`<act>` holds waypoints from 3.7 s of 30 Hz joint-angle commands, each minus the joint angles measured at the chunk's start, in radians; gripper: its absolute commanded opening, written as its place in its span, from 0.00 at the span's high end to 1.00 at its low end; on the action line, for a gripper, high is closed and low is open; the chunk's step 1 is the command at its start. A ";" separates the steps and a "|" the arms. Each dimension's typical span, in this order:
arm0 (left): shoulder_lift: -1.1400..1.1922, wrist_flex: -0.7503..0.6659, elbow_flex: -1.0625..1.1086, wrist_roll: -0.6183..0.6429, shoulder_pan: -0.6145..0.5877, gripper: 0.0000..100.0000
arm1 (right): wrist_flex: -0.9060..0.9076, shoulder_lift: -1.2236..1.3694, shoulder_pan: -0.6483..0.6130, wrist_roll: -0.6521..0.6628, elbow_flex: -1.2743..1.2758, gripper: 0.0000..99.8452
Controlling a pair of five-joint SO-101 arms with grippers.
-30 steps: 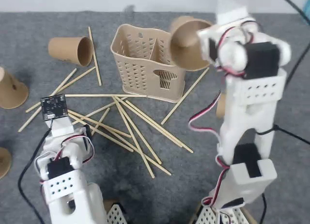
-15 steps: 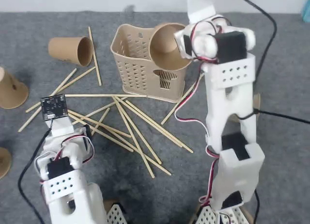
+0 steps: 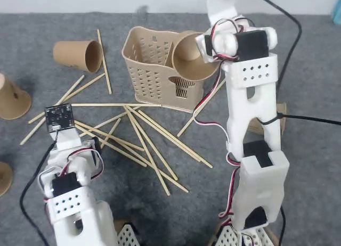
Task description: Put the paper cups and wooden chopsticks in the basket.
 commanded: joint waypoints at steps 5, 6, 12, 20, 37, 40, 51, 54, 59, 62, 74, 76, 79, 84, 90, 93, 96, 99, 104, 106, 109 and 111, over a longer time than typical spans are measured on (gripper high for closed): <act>-0.017 -0.025 -0.002 -0.011 0.006 0.79 | 0.012 -0.113 0.010 0.021 -0.109 0.79; -0.017 -0.025 -0.002 -0.011 0.006 0.79 | 0.025 -0.125 0.010 0.025 -0.123 0.79; -0.017 -0.025 -0.002 -0.011 0.006 0.79 | 0.090 -0.166 -0.015 0.055 -0.130 0.79; -0.017 -0.023 -0.002 -0.011 0.006 0.79 | 0.036 -0.065 -0.036 0.057 -0.104 0.96; -0.017 -0.023 -0.002 -0.012 0.006 0.79 | 0.120 -0.254 0.073 -0.147 -0.083 0.88; -0.017 -0.023 -0.002 -0.012 0.005 0.79 | 0.087 -0.239 0.091 -0.196 0.021 0.88; -0.017 -0.023 -0.002 -0.012 0.003 0.79 | -0.048 -0.122 0.058 -0.315 0.089 0.75; -0.017 -0.025 -0.002 -0.012 0.003 0.79 | -0.059 -0.082 0.048 -0.347 0.089 0.75; -0.017 -0.025 -0.002 -0.012 0.006 0.79 | -0.079 -0.041 0.021 -0.359 0.089 0.75; -0.017 -0.025 -0.002 -0.012 0.006 0.79 | -0.108 -0.030 0.005 -0.381 0.094 0.76; -0.017 -0.025 -0.002 -0.012 0.006 0.79 | -0.104 0.028 0.013 -0.457 0.092 0.97; -0.017 -0.025 -0.002 -0.012 0.006 0.79 | -0.104 0.027 0.013 -0.457 0.086 0.97; -0.017 -0.025 -0.002 -0.012 0.006 0.79 | -0.102 0.002 0.013 -0.451 0.063 0.97; -0.017 -0.025 -0.002 -0.012 0.006 0.79 | -0.102 -0.082 0.028 -0.448 0.038 0.97; -0.017 -0.025 -0.002 -0.012 0.006 0.79 | -0.091 -0.160 0.027 -0.382 0.040 0.97; -0.017 -0.025 -0.002 -0.012 0.006 0.79 | -0.081 -0.182 0.028 -0.376 0.040 0.99; -0.017 -0.025 -0.002 -0.012 0.006 0.79 | -0.073 -0.193 0.028 -0.374 0.040 0.99; -0.017 -0.025 -0.002 -0.012 0.005 0.79 | -0.065 -0.196 0.028 -0.374 0.040 0.99; -0.017 -0.025 -0.002 -0.012 0.003 0.79 | -0.045 -0.189 0.021 -0.318 0.040 0.88; -0.017 -0.025 -0.002 -0.012 0.003 0.79 | -0.033 -0.188 0.019 -0.307 0.040 0.81; -0.017 -0.025 -0.002 -0.012 0.003 0.79 | -0.031 -0.197 0.018 -0.304 0.038 0.75; -0.017 -0.025 -0.002 -0.012 0.003 0.79 | -0.031 -0.213 0.018 -0.307 0.037 0.75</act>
